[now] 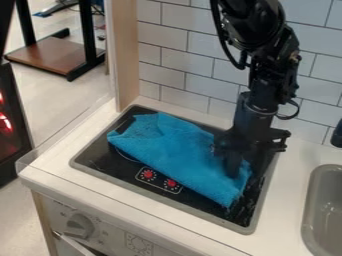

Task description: Unfold the cloth from right to left

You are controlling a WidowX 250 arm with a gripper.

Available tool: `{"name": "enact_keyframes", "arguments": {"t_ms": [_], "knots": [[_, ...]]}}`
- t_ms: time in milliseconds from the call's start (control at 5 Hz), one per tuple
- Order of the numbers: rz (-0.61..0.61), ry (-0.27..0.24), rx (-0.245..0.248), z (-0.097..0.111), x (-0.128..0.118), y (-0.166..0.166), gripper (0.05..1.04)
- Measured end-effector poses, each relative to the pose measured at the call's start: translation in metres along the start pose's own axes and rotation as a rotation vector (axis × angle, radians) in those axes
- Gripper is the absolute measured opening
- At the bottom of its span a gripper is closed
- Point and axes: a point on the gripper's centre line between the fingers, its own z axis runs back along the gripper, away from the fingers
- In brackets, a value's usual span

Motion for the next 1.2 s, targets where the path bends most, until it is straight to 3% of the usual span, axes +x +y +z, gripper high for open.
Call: {"name": "enact_keyframes", "arguments": {"t_ms": [200,400,600,1200], "knots": [[0.002,0.005,0.004,-0.001,-0.001,0.002,0.230],[0.013,0.012,0.006,-0.003,0.000,0.004,0.084],[0.024,0.018,0.004,-0.001,0.000,0.009,0.049],[0.105,0.010,-0.056,0.031,0.016,0.045,0.049]]}}
